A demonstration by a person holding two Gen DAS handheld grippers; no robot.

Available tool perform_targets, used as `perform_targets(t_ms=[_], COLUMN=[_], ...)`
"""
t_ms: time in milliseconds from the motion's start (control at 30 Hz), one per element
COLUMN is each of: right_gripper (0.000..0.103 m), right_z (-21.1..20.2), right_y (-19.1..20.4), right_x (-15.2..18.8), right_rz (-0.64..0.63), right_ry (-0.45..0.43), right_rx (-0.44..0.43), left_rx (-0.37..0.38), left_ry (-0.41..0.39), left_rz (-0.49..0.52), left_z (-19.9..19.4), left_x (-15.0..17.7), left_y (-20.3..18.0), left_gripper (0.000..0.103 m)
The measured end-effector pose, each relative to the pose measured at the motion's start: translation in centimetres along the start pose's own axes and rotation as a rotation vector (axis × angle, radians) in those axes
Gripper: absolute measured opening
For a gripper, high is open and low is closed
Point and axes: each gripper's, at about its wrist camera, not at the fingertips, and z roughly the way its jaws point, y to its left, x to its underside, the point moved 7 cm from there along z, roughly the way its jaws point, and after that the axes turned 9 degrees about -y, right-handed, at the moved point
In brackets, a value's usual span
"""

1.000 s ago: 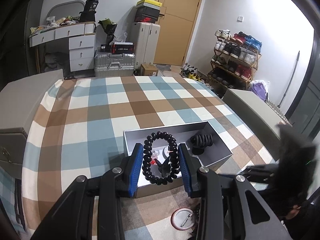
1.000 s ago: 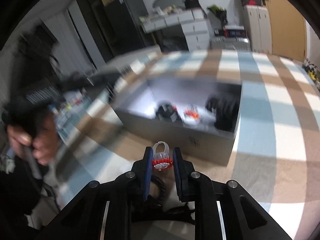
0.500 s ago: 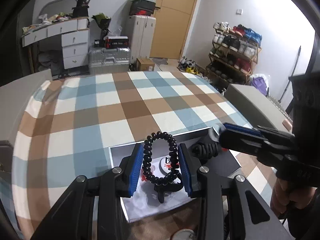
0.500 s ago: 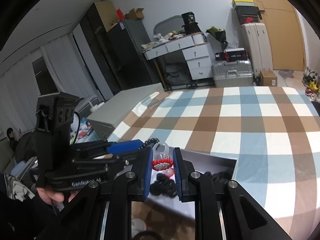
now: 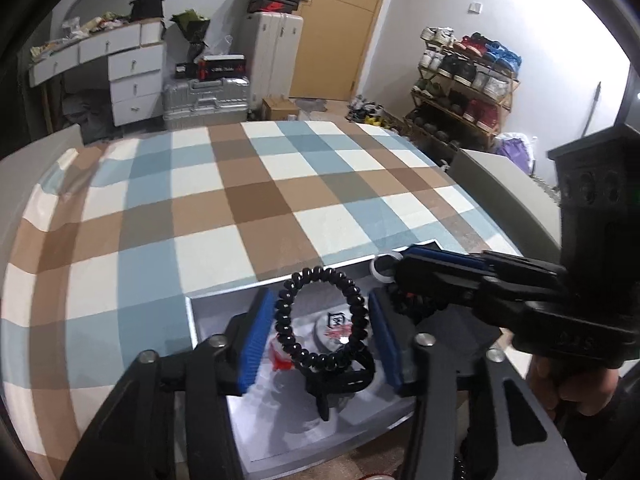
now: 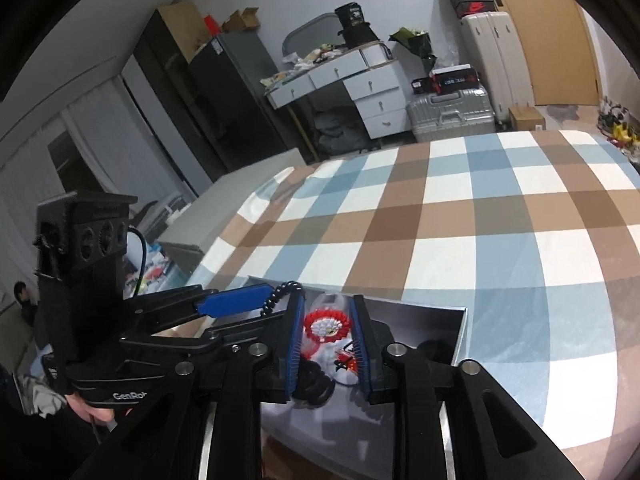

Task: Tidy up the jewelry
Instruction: 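Withdraw both grippers from the box toward the remaining jewelry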

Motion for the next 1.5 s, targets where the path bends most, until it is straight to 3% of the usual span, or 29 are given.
perform_targets(t_ms=[133, 267, 367, 433, 600, 967, 1033, 1167, 1333, 1500], right_gripper=[0.061, 0.064, 0.081, 0.1, 0.103, 0.103, 0.103, 0.103, 0.103, 0.103], right_z=[-2.1, -4.0, -5.7, -6.8, -9.8, -13.2, -13.6, -13.8, -13.3, -11.9], right_y=[0.6, 1.3, 1.6, 1.7, 3.0, 5.9, 6.3, 7.2, 7.9, 8.1], right_x=[-0.8, -1.5, -1.7, -1.7, -1.6, -0.4, -0.1, 0.8, 2.5, 4.4], right_rz=[-0.011, -0.026, -0.01, -0.007, -0.029, -0.089, -0.101, -0.139, -0.17, -0.218], right_ry=[-0.063, -0.106, -0.139, -0.157, -0.221, -0.279, -0.286, -0.281, -0.249, -0.206], right_rx=[-0.013, 0.001, 0.011, 0.037, 0.048, 0.084, 0.089, 0.106, 0.119, 0.158], left_rx=[0.019, -0.017, -0.06, -0.092, -0.169, -0.272, -0.259, -0.275, -0.31, -0.352], left_ry=[-0.024, -0.057, -0.095, -0.118, -0.213, -0.301, -0.314, -0.317, -0.317, -0.324], left_rz=[-0.003, -0.004, -0.014, -0.02, -0.048, -0.08, -0.093, -0.103, -0.129, -0.128], left_z=[-0.9, -2.3, -4.0, -5.0, -7.8, -10.8, -11.5, -12.0, -12.6, -13.5], left_x=[-0.4, -0.7, -0.9, -0.9, -1.0, 0.3, 0.7, 1.8, 3.3, 4.9], left_y=[-0.2, -0.1, 0.3, 0.5, 1.0, 0.5, 0.3, 0.3, 0.7, 1.3], left_gripper=[0.068, 0.069, 0.069, 0.072, 0.083, 0.084, 0.084, 0.085, 0.1, 0.101])
